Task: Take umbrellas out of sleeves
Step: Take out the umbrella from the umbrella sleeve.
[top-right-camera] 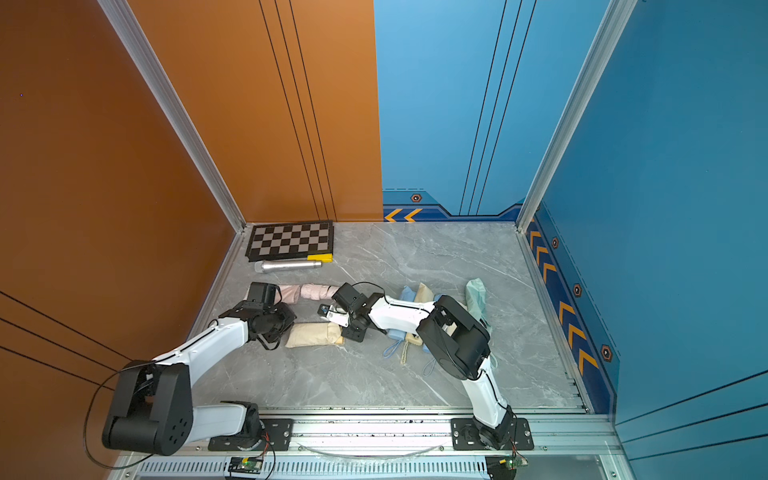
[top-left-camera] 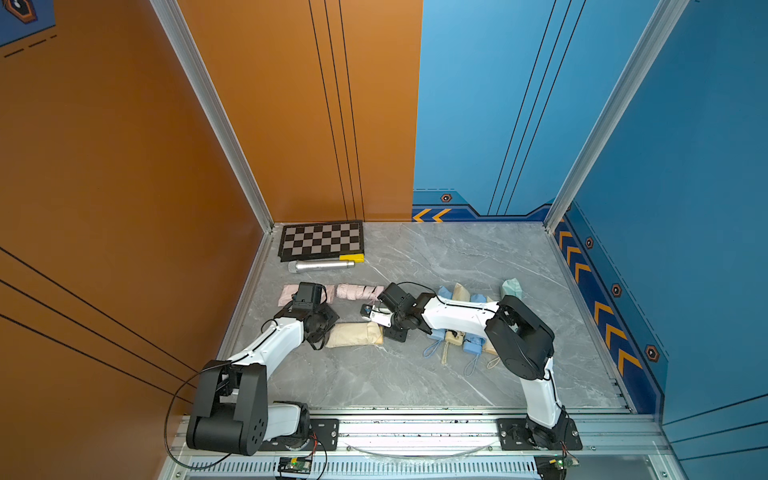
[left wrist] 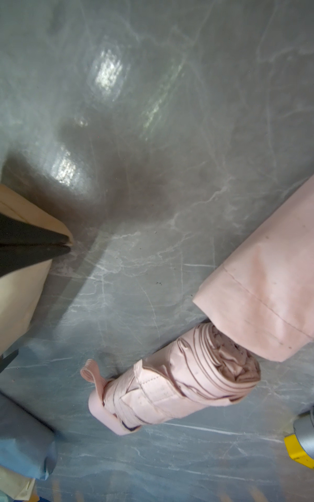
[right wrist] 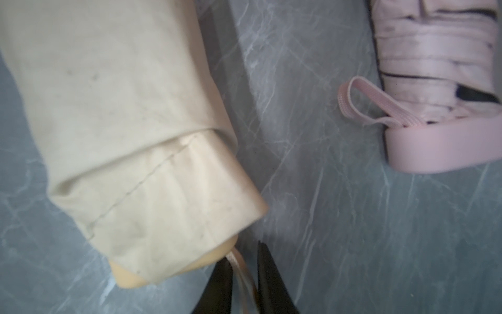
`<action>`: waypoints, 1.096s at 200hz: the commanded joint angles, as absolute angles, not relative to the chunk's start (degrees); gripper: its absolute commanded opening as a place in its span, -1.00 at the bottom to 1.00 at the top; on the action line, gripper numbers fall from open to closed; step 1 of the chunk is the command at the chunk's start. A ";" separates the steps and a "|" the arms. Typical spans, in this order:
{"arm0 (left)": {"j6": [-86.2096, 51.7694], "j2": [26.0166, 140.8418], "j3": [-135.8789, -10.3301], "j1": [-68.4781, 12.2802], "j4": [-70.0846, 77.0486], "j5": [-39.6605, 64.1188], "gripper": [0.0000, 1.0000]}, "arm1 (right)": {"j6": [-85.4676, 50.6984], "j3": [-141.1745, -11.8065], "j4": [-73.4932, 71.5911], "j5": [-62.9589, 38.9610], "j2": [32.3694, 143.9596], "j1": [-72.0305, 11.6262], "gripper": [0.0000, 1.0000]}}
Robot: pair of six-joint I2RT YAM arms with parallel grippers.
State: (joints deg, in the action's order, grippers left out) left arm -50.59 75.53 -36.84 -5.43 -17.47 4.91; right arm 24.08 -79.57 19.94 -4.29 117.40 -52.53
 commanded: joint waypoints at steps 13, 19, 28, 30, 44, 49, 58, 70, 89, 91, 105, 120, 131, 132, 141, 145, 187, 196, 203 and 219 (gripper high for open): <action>-49.12 75.26 -36.23 -5.80 -17.93 2.84 -1.00 | 23.65 -81.03 21.01 -4.67 118.47 -52.90 -0.80; -48.83 75.21 -36.35 -5.80 -17.97 2.46 -1.00 | 23.55 -81.08 21.08 -4.67 118.44 -52.93 -0.81; -48.44 75.06 -36.30 -5.64 -17.93 1.91 -1.00 | 23.39 -81.40 21.02 -4.52 118.47 -52.99 -0.83; -48.37 74.99 -36.30 -5.56 -17.95 1.86 -1.00 | 23.38 -81.46 21.01 -4.49 118.43 -53.06 -0.84; -47.96 74.67 -36.26 -5.12 -17.93 1.19 -1.00 | 23.00 -82.01 21.01 -4.32 118.44 -53.24 -0.92; -47.90 74.61 -36.30 -5.08 -17.97 0.97 -1.00 | 22.86 -82.25 21.02 -4.34 119.66 -53.30 -0.93; -47.73 74.36 -36.34 -4.63 -17.93 0.70 -1.00 | 22.70 -82.64 21.08 -4.39 120.21 -53.52 -0.95; -47.47 74.12 -36.62 -4.07 -17.93 0.31 -1.00 | 22.34 -83.12 21.06 -4.31 120.50 -53.75 -0.96; -47.00 73.85 -37.15 -3.32 -17.93 0.02 -1.00 | 21.16 -84.15 21.02 -4.59 121.32 -54.09 -0.97; -46.95 73.83 -37.24 -3.34 -17.93 0.01 -1.00 | 21.00 -84.30 21.01 -4.69 121.43 -54.13 -0.97; -46.63 73.78 -37.48 -2.66 -17.96 -0.39 -1.00 | 20.08 -85.07 20.72 -4.67 122.05 -54.25 -0.99; -46.26 73.87 -37.70 -1.98 -17.71 -0.89 -1.00 | 19.05 -85.89 20.07 -4.79 122.59 -54.32 -1.00; -45.98 73.93 -38.00 -1.29 -17.58 -1.20 -1.00 | 18.61 -86.34 19.56 -5.14 122.92 -54.40 -1.00; -45.93 73.97 -37.98 -1.22 -17.53 -1.22 -1.00 | 18.58 -86.37 19.49 -5.12 122.98 -54.45 -1.00; -45.55 74.08 -38.24 -0.67 -17.40 -1.53 -1.00 | 18.30 -86.72 19.24 -5.01 123.27 -54.43 -1.00; -45.49 74.09 -38.31 -0.47 -17.40 -1.73 -1.00 | 18.20 -86.92 19.04 -4.99 123.37 -54.48 -1.00; -45.36 74.18 -38.53 2.15 -14.93 -1.78 -1.00 | 17.10 -89.04 18.55 -4.13 124.95 -54.54 -1.00; -45.18 74.27 -38.80 2.61 -14.77 -1.74 -1.00 | 16.94 -89.51 18.61 -4.18 125.32 -54.57 -1.00; -44.96 74.36 -39.00 2.85 -14.54 -1.76 -1.00 | 16.88 -89.90 18.60 -4.13 125.53 -54.57 -1.00; -44.53 74.69 -39.20 3.29 -13.99 -2.01 -1.00 | 16.66 -90.52 18.40 -3.88 125.99 -54.58 -1.00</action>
State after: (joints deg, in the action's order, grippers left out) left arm -46.09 74.74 -37.36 2.33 -15.94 0.16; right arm 18.06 -88.92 18.33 -4.40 124.57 -54.46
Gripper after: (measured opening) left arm 0.044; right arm 0.048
